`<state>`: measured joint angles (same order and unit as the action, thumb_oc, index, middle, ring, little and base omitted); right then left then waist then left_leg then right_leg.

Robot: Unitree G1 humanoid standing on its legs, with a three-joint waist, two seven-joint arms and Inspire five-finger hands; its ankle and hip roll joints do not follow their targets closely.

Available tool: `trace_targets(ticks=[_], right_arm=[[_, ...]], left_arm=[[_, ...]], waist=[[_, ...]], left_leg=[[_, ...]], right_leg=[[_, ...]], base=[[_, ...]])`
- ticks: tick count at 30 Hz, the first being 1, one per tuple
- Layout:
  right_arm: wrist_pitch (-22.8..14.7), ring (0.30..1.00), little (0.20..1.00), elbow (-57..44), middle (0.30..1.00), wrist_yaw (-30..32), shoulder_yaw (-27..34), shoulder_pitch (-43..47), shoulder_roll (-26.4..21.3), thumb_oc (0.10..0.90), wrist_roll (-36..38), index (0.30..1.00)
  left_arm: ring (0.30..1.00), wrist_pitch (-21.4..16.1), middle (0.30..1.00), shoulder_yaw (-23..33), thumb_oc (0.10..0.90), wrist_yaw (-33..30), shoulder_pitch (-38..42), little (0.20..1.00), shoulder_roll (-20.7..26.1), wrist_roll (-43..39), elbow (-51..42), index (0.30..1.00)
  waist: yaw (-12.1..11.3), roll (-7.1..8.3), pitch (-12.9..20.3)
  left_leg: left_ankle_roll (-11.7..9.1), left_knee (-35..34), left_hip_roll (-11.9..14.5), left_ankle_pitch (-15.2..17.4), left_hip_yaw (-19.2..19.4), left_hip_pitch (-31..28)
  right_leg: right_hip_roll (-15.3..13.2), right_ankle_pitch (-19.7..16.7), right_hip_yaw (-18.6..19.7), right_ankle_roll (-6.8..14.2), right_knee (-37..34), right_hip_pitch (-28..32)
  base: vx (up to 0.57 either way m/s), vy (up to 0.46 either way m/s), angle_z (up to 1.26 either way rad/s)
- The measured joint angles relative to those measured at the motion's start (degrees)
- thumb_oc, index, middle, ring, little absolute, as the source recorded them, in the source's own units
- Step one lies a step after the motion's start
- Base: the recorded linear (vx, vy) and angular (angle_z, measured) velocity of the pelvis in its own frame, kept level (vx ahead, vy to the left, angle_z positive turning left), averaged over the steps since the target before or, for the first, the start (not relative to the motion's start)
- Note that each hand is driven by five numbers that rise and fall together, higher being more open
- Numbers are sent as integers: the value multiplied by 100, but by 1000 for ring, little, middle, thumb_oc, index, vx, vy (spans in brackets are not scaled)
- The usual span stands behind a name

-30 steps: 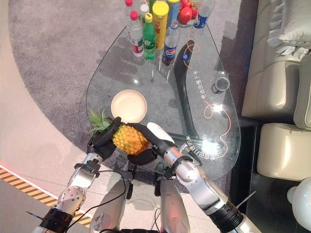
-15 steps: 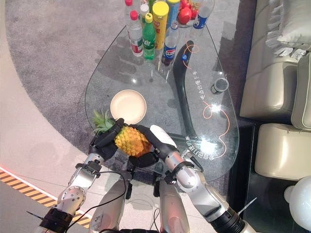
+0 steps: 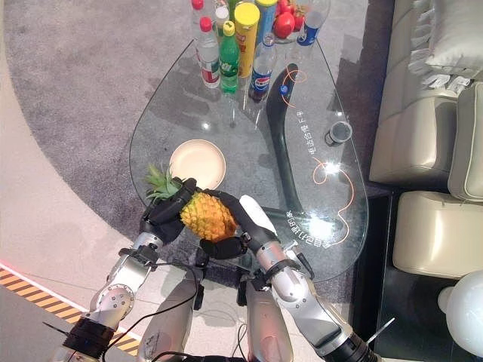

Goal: Pick up the fruit to the plate

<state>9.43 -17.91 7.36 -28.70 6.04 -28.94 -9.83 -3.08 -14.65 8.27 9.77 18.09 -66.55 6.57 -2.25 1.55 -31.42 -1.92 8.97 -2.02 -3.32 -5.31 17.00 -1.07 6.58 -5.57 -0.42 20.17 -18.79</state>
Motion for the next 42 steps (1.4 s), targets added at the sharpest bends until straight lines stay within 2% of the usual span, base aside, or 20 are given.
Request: trace_targets(ticks=[11,15,21,25,28,30,36,42], right_arm=[[-24,900,900,-8,900,149,0,4,17,800,1,900],[-42,900,900,4,900,166,0,1,20,800,262,900],[-269,900,900,183,900,313,0,-56,168,800,1036,900],[-667,900,900,425,900,361,2,-210,298,800,1631,900],[-811,900,900,728,900,742,83,-299,514,800,2096,900],[-902,900,900,748,900,744,83,-332,699,800,2276,900],[-1111,900,900,839,900,870,83,-339,778,800,2347,900],[-1123,900,900,887,900,916,83,-339,844,800,2344,900]], left_arm=[[300,3,300,0,100,-1,109,200,0,46,0,300],[300,3,300,1,100,-2,108,200,0,47,0,300],[300,0,300,24,100,-7,101,200,4,47,1,300],[300,-2,300,72,100,-39,-33,200,-32,38,2,300],[300,-200,300,315,100,-90,-141,200,-227,-37,7,300],[300,-292,300,357,100,-160,-132,200,-303,-21,7,300],[300,-450,300,381,100,-247,-136,200,-393,3,5,300],[300,-521,300,386,100,-260,-135,200,-428,120,18,300]], waist=[[102,2,0],[102,2,1],[103,2,1],[105,2,1],[106,4,2],[113,4,2],[108,3,2],[111,3,2]], left_leg=[[17,-8,13,12,16,-101],[17,-14,14,13,17,-101],[17,-40,16,12,22,-106],[17,-99,22,12,32,-197],[21,-108,27,16,32,-214],[21,-110,29,16,32,-214],[21,-112,30,16,34,-214],[20,-112,38,17,46,-217]], right_leg=[[11,-18,12,7,-47,106],[11,-18,13,7,-50,106],[12,-17,15,7,-63,104],[15,-18,20,8,-120,196],[21,-19,20,8,-149,220],[23,-18,19,8,-151,220],[25,-18,21,8,-151,220],[36,-19,37,6,-149,217]], base=[[0,0,0],[0,0,0],[0,0,0],[0,0,0],[0,0,0],[0,0,0],[0,0,0],[0,0,0]])
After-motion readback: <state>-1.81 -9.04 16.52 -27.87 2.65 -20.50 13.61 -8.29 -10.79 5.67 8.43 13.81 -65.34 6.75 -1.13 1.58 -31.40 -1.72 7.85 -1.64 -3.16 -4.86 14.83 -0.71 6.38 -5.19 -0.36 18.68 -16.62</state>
